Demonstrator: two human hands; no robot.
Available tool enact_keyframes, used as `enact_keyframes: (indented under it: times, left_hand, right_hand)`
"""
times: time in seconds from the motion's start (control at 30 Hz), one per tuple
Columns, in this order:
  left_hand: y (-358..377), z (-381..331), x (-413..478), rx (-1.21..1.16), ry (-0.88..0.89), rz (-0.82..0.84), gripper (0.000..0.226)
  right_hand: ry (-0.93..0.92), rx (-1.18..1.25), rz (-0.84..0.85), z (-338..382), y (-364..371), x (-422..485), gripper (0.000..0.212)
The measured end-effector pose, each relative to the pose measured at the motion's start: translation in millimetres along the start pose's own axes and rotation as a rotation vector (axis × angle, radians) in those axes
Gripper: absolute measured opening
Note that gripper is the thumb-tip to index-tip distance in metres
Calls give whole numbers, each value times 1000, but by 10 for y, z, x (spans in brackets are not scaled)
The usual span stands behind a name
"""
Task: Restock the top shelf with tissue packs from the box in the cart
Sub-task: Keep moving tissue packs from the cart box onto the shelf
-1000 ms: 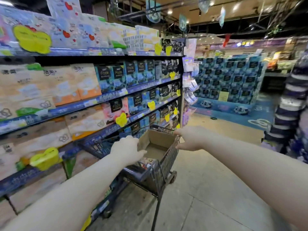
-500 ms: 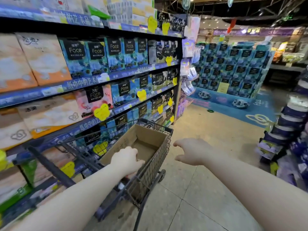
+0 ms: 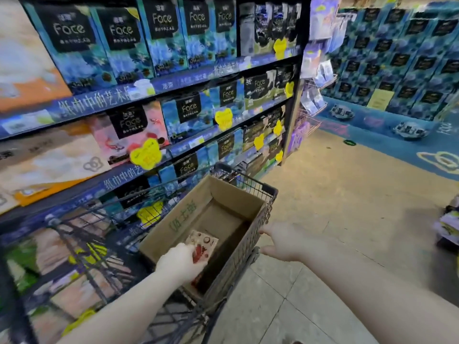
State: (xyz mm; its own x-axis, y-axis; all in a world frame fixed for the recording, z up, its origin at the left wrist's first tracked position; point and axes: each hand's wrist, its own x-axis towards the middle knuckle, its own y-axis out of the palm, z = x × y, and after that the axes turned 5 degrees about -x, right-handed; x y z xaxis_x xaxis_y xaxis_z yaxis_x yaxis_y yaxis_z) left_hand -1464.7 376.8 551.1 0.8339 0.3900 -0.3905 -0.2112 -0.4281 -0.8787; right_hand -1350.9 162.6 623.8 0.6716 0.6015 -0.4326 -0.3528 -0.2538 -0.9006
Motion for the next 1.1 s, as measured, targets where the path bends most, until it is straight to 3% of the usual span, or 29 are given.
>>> enact_keyframes:
  times: [0.47, 0.73, 1.1]
  left_hand:
    - [530, -577, 733, -408, -505, -49, 50]
    - [710, -237, 890, -570, -724, -19, 50]
    - [1120, 446, 1737, -956, -789, 92, 49]
  right_hand:
    - [-297, -83, 227, -1032, -100, 1846, 54]
    - [-455, -177, 344, -658, 51, 2621, 56]
    - [-366, -252, 519, -104, 415, 3721, 35]
